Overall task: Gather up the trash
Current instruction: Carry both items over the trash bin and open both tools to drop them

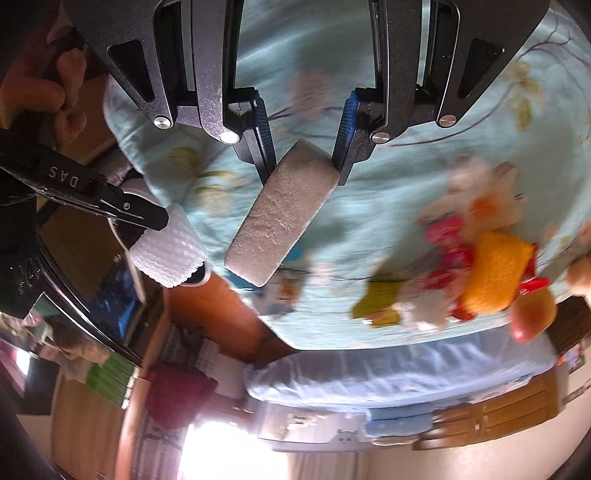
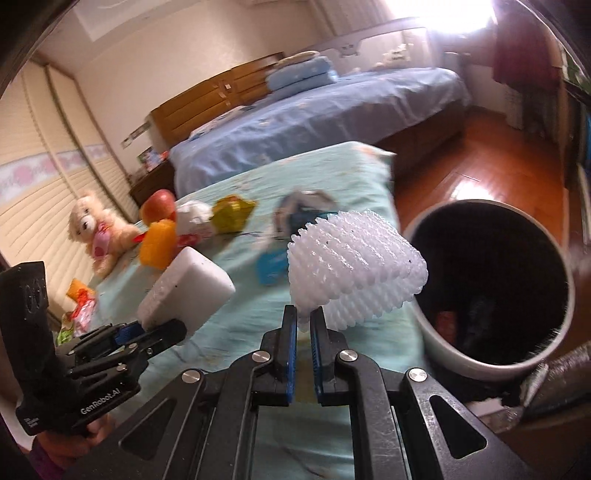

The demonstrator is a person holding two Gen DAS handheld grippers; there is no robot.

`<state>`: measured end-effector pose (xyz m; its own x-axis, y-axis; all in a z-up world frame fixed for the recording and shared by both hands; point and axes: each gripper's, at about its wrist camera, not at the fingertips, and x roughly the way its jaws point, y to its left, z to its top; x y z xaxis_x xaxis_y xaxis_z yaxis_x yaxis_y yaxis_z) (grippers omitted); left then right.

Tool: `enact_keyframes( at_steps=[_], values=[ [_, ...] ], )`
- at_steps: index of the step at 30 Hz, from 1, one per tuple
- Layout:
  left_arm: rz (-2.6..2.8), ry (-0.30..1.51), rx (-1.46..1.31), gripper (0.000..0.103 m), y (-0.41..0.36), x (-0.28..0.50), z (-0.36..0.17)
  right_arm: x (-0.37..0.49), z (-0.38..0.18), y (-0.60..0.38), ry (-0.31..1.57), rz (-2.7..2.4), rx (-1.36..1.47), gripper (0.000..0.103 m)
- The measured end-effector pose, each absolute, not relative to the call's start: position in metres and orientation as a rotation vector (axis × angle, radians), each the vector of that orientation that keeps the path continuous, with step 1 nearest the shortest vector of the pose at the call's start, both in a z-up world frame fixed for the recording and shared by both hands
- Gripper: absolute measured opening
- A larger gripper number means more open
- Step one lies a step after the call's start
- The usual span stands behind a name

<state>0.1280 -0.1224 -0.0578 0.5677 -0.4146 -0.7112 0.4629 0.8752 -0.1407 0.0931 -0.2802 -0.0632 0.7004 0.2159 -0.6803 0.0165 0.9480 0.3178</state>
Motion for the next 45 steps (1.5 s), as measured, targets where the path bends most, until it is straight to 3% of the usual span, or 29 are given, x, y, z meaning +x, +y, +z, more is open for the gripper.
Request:
enact_keyframes(
  at_steps=[29,45],
  values=[
    [-0.696,0.861,0.242,0.030,-0.265,0.157,-0.057,0.091,-0.085,-0.402,0.833,-0.056,0.396,0.007],
    [-0.718,0.911,0.278,0.031,-0.304,0.177,-0.070,0.104,-0.095,-0.433,0.870,-0.085,0.416,0.007]
  ],
)
